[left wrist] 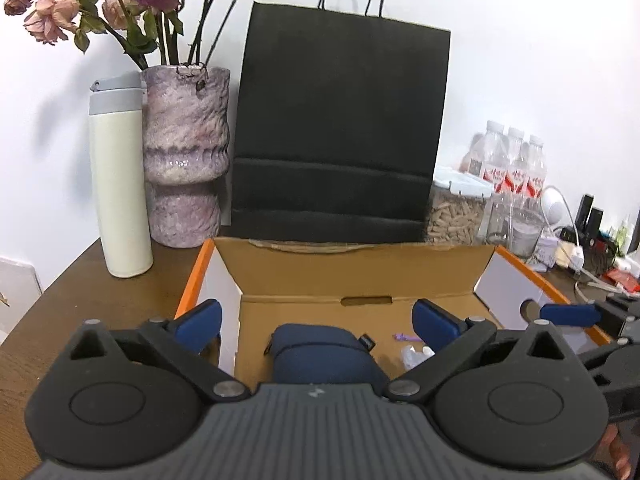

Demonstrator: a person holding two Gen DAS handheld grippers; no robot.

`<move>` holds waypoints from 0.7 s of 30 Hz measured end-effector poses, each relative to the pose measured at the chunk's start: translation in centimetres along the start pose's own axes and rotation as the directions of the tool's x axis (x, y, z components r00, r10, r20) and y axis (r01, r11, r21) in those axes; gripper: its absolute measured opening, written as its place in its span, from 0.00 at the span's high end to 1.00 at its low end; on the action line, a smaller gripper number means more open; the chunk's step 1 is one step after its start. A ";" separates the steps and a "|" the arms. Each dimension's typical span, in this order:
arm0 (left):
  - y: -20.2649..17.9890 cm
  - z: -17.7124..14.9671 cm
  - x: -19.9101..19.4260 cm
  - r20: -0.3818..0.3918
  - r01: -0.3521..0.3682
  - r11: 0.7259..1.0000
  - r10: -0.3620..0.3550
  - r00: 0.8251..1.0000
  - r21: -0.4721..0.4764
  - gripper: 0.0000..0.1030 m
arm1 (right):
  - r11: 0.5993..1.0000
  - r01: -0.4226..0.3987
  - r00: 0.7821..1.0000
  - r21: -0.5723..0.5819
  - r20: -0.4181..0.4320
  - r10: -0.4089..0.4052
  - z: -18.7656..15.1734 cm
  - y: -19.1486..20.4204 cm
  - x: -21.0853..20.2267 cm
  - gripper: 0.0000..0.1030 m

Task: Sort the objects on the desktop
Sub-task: 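Open both grippers to release the pouch and tissue into the box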

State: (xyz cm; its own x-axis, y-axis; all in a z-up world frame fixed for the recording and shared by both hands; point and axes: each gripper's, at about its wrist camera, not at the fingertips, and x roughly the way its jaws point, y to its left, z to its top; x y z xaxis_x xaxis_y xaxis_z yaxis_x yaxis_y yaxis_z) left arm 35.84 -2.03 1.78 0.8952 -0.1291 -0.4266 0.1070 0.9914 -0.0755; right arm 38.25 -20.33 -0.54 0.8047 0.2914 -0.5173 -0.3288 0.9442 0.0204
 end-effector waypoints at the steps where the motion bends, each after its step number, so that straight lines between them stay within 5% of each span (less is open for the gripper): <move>1: -0.1 -0.1 0.0 -0.002 -0.004 1.000 0.004 1.000 0.004 0.00 | 1.000 0.004 1.000 0.000 -0.002 -0.004 0.0 0.0 0.0 0.00; 21: 0.2 -2.0 -6.7 0.103 -0.020 1.000 0.020 0.995 -0.001 0.00 | 0.999 0.044 0.996 -0.032 0.077 -0.042 -1.8 0.9 -5.2 0.00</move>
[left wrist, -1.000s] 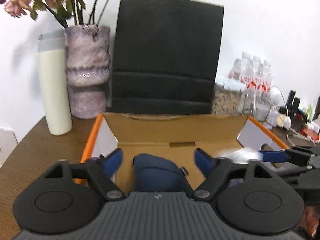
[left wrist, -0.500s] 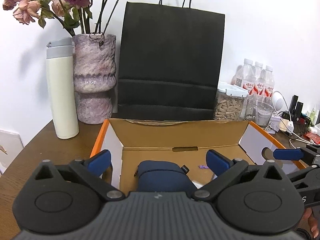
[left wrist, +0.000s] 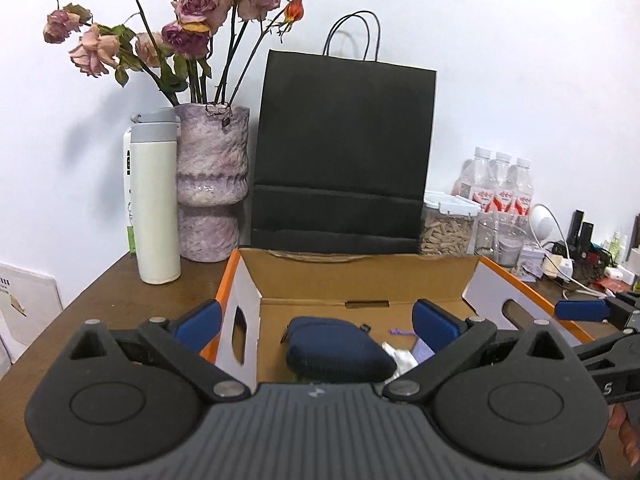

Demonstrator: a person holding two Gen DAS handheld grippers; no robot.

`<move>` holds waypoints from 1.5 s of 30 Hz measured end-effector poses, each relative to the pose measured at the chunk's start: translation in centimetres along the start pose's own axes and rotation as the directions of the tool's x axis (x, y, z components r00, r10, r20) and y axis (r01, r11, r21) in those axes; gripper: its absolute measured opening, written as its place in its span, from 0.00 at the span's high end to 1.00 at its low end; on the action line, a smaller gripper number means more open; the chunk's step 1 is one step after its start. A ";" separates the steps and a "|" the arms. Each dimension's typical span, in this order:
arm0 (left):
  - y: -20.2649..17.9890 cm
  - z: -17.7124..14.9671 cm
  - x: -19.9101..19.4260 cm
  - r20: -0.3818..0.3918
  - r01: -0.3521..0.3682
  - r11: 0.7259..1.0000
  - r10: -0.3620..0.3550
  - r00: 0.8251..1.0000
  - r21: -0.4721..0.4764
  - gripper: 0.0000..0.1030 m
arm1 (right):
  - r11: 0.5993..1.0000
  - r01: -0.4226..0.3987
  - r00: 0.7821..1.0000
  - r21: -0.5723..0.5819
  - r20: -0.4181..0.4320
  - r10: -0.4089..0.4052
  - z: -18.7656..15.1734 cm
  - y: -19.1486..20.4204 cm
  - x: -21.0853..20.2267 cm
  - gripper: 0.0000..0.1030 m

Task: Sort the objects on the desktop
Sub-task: 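Open both grippers to release the pouch and tissue into the box, then grasp the white round lid with the left gripper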

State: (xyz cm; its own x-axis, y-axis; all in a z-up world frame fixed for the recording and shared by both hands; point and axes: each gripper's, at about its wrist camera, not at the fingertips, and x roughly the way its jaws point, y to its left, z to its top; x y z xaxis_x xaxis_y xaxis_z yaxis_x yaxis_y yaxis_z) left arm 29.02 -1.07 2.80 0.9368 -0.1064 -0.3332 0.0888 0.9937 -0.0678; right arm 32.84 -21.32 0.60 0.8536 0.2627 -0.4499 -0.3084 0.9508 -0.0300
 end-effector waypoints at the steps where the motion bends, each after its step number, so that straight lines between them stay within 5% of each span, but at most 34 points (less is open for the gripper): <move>1: 0.0 -0.2 -0.4 -0.002 0.000 1.000 0.000 1.000 0.003 0.00 | 1.000 0.000 1.000 0.001 0.002 0.000 -0.3 0.0 -0.5 0.00; 20: -1.9 -3.6 -6.7 -0.019 0.037 0.999 -0.036 0.999 0.032 0.00 | 0.999 0.022 1.000 0.025 -0.018 -0.022 -5.4 -0.9 -7.1 0.00; 27: -5.6 -5.1 -8.1 -0.039 0.091 0.987 -0.087 0.995 0.132 0.00 | 1.000 0.017 0.999 0.020 -0.040 -0.016 -6.4 -1.0 -8.4 0.00; 35: -8.8 -6.5 -8.4 -0.035 0.059 0.963 -0.052 0.998 0.262 0.00 | 0.998 0.021 0.998 0.063 -0.059 -0.018 -7.2 -2.9 -9.1 0.00; 45: -9.2 -7.1 -7.7 -0.074 0.083 0.955 -0.065 0.995 0.284 0.28 | 0.997 0.023 0.995 0.069 -0.094 -0.016 -8.2 -3.9 -9.2 0.00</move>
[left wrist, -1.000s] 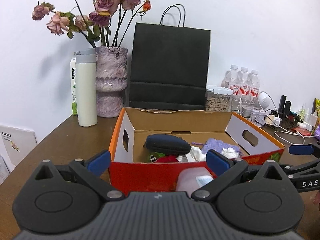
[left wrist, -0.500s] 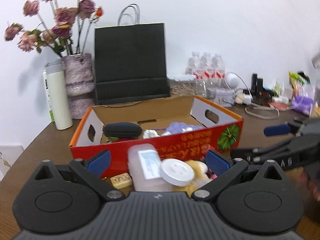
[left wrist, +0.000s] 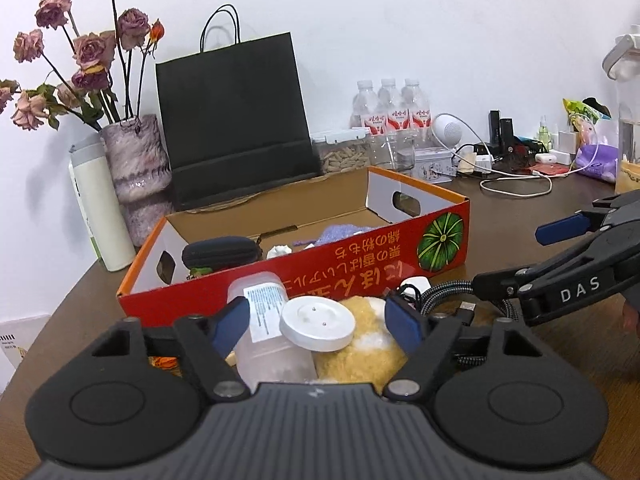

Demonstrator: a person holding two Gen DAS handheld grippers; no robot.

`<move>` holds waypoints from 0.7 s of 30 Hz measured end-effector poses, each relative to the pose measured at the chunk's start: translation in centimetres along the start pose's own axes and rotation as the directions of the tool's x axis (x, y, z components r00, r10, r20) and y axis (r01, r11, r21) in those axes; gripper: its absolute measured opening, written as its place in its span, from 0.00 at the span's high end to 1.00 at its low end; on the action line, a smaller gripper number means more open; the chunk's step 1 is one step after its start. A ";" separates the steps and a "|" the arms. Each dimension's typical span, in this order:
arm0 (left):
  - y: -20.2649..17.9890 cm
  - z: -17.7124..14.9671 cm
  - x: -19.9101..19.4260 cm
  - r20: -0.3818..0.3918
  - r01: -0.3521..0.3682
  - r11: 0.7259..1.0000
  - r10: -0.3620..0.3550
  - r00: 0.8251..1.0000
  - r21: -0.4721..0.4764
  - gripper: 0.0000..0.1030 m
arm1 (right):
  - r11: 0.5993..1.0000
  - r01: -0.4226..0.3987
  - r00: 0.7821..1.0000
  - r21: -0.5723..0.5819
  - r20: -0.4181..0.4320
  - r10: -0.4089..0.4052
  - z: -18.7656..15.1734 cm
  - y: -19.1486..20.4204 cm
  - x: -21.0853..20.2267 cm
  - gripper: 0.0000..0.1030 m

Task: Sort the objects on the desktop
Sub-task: 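Grasp the white round lid with the left gripper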

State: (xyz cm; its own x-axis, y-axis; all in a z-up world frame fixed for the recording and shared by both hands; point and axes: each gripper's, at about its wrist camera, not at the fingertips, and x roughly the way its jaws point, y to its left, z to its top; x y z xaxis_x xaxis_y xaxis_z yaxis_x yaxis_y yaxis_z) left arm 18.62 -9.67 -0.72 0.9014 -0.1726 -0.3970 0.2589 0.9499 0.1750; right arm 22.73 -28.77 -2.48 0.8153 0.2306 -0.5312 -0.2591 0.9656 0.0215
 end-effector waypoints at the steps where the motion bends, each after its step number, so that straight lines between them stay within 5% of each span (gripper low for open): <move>1: 0.0 0.0 0.0 0.001 -0.003 1.000 0.003 1.000 0.000 0.30 | 1.000 -0.002 1.000 0.000 0.002 0.002 0.0 0.0 0.0 0.00; 7: 0.2 -0.1 -0.1 0.015 -0.009 1.000 0.009 1.000 -0.003 0.43 | 1.000 -0.006 1.000 -0.010 -0.008 0.005 -0.1 0.3 0.2 0.00; 11: -0.3 -0.1 -0.3 0.025 -0.011 0.999 0.010 1.000 0.039 0.60 | 1.000 -0.005 1.000 -0.013 -0.013 0.005 -0.3 0.5 0.3 0.00; 21: 0.3 0.0 -1.1 0.061 -0.014 1.000 0.013 0.998 0.005 0.61 | 1.000 -0.004 1.000 -0.020 -0.005 0.004 -0.3 0.5 0.2 0.00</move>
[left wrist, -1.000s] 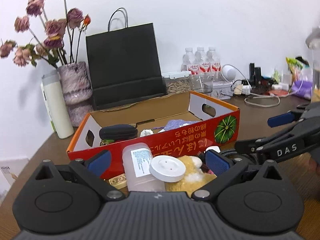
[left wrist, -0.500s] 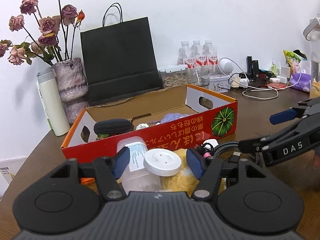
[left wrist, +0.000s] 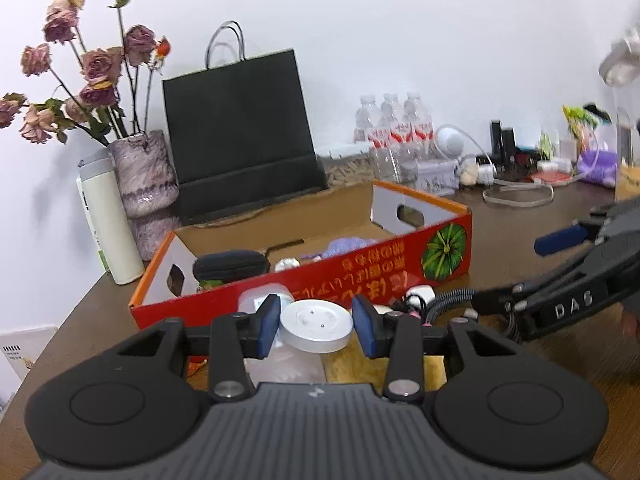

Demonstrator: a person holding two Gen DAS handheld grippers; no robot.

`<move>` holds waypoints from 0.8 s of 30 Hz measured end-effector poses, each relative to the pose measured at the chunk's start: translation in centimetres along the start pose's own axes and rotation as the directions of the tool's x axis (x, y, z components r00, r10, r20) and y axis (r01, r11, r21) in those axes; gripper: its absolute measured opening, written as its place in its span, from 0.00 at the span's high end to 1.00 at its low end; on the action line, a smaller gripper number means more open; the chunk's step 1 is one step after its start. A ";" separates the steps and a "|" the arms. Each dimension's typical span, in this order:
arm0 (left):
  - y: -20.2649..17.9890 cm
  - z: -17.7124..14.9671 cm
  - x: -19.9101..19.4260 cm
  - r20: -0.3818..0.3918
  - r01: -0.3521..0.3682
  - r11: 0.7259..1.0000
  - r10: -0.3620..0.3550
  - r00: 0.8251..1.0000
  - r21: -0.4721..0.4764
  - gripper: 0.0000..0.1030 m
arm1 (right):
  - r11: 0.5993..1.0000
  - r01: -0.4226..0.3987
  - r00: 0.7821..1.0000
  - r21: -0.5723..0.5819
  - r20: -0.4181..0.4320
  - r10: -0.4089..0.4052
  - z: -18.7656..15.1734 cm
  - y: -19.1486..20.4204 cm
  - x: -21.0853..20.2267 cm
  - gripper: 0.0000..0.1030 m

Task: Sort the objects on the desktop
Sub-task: 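Grasp the white round lid with the left gripper, then grasp the black USB cable with the right gripper while the left holds the lid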

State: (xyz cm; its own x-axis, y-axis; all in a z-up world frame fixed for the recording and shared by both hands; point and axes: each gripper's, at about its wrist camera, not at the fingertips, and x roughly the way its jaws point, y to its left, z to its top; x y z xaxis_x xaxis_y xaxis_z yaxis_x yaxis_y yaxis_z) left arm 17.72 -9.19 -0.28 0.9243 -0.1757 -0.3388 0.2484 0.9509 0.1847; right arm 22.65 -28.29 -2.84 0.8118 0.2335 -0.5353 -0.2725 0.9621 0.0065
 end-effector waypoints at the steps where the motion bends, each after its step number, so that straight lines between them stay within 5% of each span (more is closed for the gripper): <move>1: 0.2 0.1 -0.1 0.009 0.001 1.000 -0.001 1.000 -0.005 0.61 | 1.000 -0.001 1.000 -0.002 0.003 0.001 0.0 0.1 -0.1 0.00; 15: 3.4 0.9 -1.6 0.051 0.005 0.993 0.001 0.999 -0.120 0.61 | 0.999 -0.019 0.999 -0.045 0.048 0.022 -0.9 2.6 -2.3 0.05; 24: 5.1 0.6 -2.6 0.061 0.009 0.988 0.001 0.998 -0.153 0.61 | 0.997 -0.065 0.998 0.029 -0.019 0.066 -0.4 3.9 -1.2 0.46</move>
State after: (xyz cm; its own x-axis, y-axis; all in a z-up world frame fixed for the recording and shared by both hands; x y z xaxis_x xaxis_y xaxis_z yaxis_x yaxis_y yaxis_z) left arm 16.81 -4.00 2.09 0.9405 -0.1901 -0.2816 0.2090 0.9772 0.0382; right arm 20.41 -24.85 -2.55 0.7820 0.2938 -0.5496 -0.3100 0.9485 0.0659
